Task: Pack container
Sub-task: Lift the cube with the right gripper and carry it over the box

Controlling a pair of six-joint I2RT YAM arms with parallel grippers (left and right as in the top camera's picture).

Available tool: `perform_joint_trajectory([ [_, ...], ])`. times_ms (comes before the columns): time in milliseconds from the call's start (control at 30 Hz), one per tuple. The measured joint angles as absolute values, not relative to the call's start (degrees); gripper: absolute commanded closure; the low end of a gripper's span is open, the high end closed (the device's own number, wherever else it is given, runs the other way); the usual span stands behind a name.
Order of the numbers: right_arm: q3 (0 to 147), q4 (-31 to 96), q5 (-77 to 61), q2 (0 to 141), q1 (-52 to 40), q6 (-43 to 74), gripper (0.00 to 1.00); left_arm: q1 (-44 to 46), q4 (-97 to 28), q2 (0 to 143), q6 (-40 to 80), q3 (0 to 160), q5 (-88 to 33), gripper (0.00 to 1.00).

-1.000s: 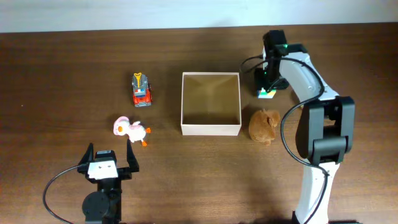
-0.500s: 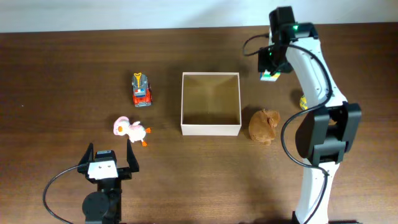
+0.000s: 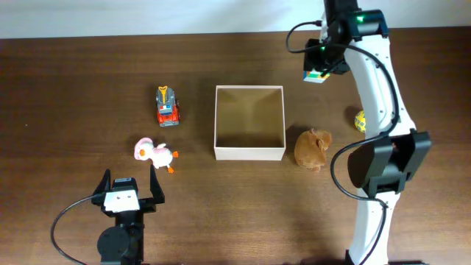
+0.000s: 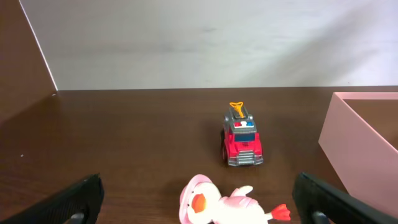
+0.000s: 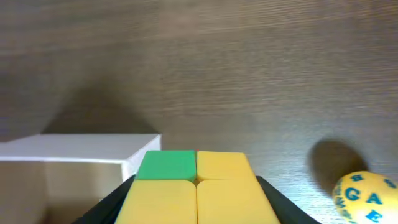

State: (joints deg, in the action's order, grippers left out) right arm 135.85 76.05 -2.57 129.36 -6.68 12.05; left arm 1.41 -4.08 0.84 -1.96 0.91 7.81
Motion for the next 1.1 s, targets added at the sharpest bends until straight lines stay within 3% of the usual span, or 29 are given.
perform_joint_trajectory([
  [467,136.25,78.28,-4.19,129.36,-15.64,13.5,0.46,1.41,-4.08,0.84,-1.96,0.91,7.81,0.01],
  [1100,130.63,77.1,-4.19,129.36,-18.31,13.5,0.46,1.41,-4.08,0.84,-1.96,0.91,7.81,0.01],
])
